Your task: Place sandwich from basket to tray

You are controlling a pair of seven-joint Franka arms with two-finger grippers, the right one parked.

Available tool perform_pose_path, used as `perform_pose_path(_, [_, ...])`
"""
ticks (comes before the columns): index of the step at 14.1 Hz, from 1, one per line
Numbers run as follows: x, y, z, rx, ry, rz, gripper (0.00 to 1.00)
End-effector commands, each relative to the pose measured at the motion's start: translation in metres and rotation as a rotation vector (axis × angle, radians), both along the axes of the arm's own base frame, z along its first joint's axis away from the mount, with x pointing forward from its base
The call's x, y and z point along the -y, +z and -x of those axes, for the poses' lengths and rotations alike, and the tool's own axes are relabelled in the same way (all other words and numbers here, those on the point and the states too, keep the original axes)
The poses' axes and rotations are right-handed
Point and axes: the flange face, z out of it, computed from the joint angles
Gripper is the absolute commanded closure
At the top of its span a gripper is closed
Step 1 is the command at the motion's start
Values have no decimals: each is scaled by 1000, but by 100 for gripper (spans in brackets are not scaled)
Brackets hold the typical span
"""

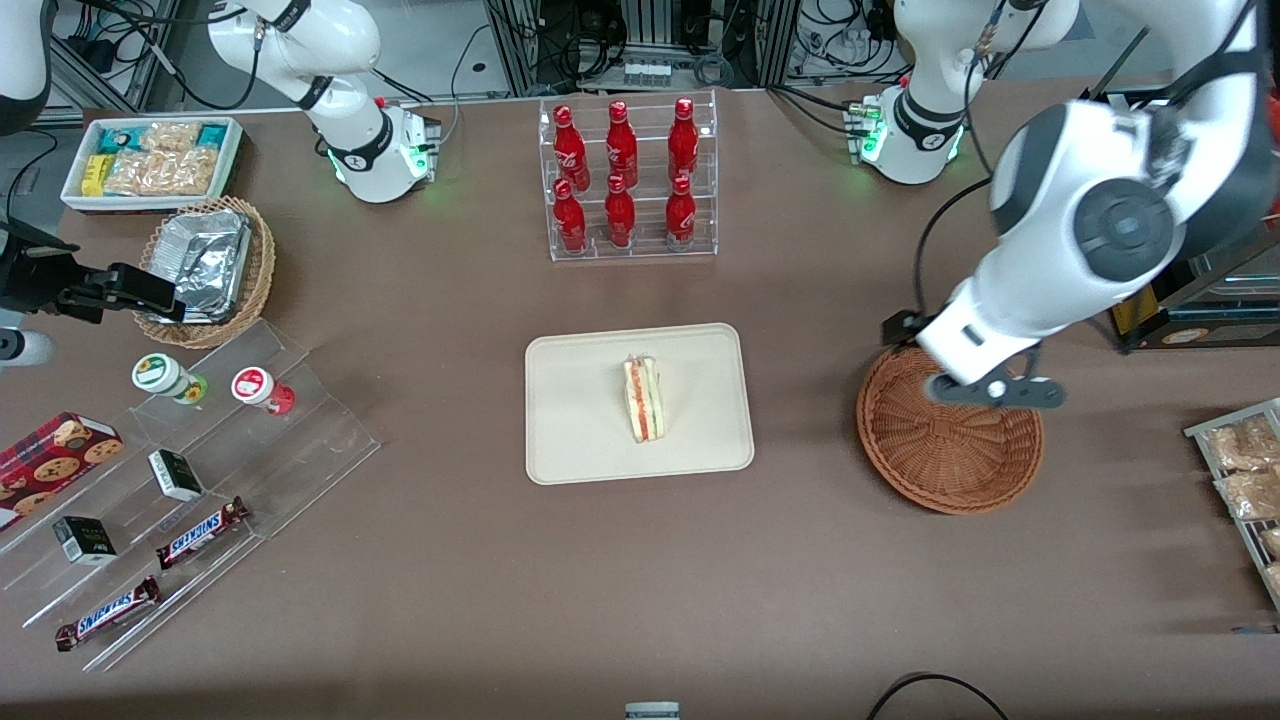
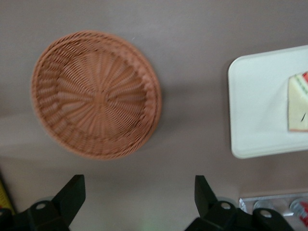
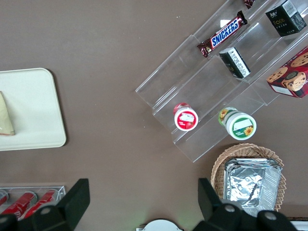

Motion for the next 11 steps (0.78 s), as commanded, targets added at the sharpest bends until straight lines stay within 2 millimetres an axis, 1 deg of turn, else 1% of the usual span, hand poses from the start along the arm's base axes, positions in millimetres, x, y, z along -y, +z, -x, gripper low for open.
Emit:
perform_pose_path(1, [-27,23,21,-22,-24,10,0])
perform_pose_path(2, [-43,31,25,-29,-11,8,0])
perform_pose_path(5, [-56,53,40,-32,3,3,0])
perform_pose_path(6, [-69,58,41,-27,25,3,0])
perform_pose_path(8, [-72,65,46,-47,30,-4,0])
perform_pose_path(11, [-79,85,57,-40,42,-7,0])
